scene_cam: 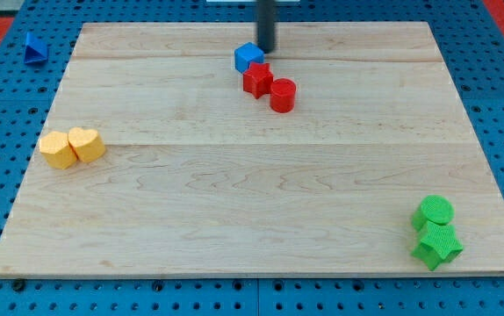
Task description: Push the cube left below the red circle
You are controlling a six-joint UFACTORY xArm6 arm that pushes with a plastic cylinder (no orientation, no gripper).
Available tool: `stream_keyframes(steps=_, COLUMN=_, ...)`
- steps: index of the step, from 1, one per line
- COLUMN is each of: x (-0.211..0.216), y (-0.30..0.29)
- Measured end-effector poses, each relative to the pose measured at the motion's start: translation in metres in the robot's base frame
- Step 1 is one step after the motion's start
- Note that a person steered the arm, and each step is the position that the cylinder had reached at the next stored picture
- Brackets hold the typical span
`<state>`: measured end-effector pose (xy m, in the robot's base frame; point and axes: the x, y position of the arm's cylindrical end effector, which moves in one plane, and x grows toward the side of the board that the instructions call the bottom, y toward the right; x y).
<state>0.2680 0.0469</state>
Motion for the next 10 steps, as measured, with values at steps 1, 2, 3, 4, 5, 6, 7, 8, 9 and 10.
stream_keyframes(steps=1, x=0.002, y=-0.101)
stream_keyframes(steps=2, x=0.024, y=-0.210)
stream_keyframes(steps=3, x=0.083, y=-0.254)
stream_keyframes(steps=4, x=0.135, y=-0.261)
stream_keyframes(steps=5, x=0.131, y=-0.245)
stream_keyframes(steps=6, x=0.086, y=-0.273)
stream_keyframes(steps=7, x=0.064, y=-0.212)
stream_keyframes(steps=8, x=0.082, y=-0.151)
stream_keyframes(steps=9, x=0.142, y=-0.091)
stream_keyframes(steps=10, x=0.236, y=-0.124)
